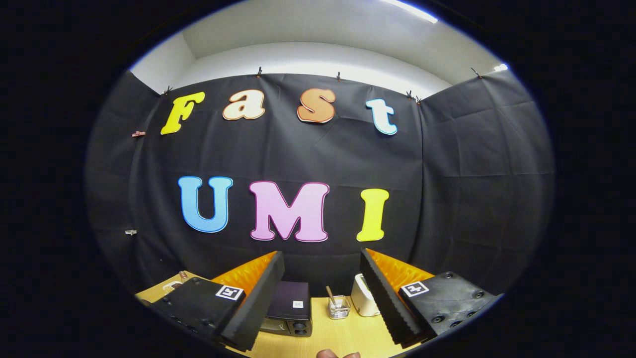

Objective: Open the toaster oven, put the food inside, and close the toaster oven door.

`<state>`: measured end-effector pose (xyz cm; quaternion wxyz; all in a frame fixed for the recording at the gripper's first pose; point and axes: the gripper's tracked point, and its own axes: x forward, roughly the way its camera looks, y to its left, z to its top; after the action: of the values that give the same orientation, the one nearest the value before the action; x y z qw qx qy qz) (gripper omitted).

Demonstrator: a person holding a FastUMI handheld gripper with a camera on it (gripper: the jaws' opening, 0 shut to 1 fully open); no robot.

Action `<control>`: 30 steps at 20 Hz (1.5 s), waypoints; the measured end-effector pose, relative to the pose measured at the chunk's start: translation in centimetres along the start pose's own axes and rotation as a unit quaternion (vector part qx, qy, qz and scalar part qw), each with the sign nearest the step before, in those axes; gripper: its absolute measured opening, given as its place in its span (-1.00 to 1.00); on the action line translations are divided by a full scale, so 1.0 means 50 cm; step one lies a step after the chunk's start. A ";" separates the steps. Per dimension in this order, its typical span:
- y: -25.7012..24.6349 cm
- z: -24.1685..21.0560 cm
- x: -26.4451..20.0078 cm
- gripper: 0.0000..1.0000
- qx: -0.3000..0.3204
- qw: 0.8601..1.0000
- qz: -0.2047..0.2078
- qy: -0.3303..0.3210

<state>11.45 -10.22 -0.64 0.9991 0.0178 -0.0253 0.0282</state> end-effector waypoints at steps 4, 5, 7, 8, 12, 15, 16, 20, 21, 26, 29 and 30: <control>0.000 -0.006 0.004 0.98 -0.003 1.000 0.004 0.002; -0.003 -0.009 0.006 0.98 -0.004 1.000 0.004 0.002; -0.005 -0.009 0.007 0.98 -0.004 1.000 0.004 0.003; -0.006 -0.011 0.007 0.98 -0.004 1.000 0.003 0.004; -0.007 -0.023 0.009 0.98 -0.005 1.000 0.001 0.009; -0.002 -0.026 0.010 0.98 -0.004 1.000 0.002 0.010; -0.001 -0.027 0.008 0.98 -0.003 1.000 0.002 0.010; 0.004 -0.019 0.005 0.98 -0.006 1.000 0.006 0.004; 0.005 -0.021 0.004 0.98 -0.008 1.000 0.007 0.003; 0.008 -0.024 -0.003 0.98 -0.008 1.000 0.008 0.005; 0.006 -0.025 -0.004 0.98 -0.008 1.000 0.008 0.005; 0.005 -0.025 -0.005 0.98 -0.009 1.000 0.007 0.005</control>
<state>11.25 -9.93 -1.90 0.9991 0.0080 -0.0203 0.0354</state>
